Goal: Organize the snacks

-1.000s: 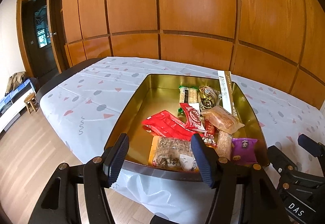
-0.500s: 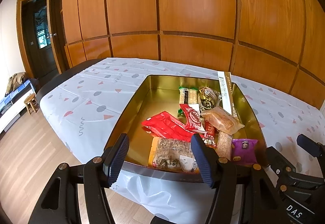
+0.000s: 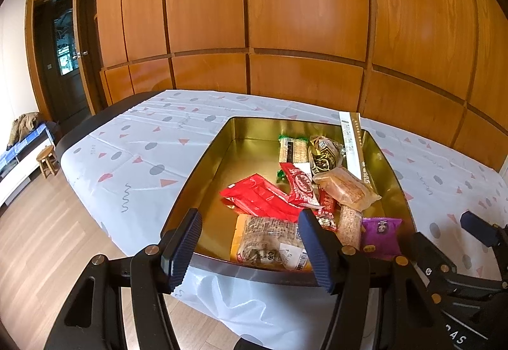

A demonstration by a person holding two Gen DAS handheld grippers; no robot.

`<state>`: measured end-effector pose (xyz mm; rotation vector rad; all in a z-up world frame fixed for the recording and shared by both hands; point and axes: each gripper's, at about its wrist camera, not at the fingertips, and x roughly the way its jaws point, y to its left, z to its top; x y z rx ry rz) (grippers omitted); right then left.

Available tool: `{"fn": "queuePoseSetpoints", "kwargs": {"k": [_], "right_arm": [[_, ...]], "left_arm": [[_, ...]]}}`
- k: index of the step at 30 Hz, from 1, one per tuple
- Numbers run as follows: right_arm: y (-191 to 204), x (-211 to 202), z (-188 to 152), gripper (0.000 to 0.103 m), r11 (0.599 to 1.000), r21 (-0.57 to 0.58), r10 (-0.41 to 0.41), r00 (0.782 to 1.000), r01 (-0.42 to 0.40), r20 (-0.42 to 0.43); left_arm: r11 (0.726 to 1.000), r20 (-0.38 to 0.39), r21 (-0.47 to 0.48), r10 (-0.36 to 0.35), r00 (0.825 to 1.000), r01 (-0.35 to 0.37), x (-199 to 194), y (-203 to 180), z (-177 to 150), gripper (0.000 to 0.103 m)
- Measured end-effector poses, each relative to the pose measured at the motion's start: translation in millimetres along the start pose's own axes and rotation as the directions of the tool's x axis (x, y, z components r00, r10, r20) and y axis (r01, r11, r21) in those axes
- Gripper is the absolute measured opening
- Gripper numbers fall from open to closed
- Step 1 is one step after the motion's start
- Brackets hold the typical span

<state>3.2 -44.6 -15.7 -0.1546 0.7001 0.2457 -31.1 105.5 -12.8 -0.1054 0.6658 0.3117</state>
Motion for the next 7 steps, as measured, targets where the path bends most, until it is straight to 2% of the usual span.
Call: {"fn": "queuePoseSetpoints", "kwargs": {"k": [2,5,7], "right_arm": [[0.1,0.3,-0.3,0.088,1.0,0.0,0.001,1.0,-0.001,0.0],[-1.6,1.0,-0.4,0.088,1.0,0.006,0.007,1.0,-0.007,-0.001],[-6.6,1.1,0.6,0.088,1.0,0.021,0.018,1.0,-0.018,0.0]], "left_arm": [[1.0,0.017,-0.007,0.008,1.0,-0.008,-1.3,0.7,1.1,0.051],[1.0,0.018,0.001,0.01,1.0,-0.01,-0.5,0.0,2.5,0.051],[1.0,-0.006,-0.001,-0.018,1.0,0.018,3.4,0.3,2.5,0.051]]}}
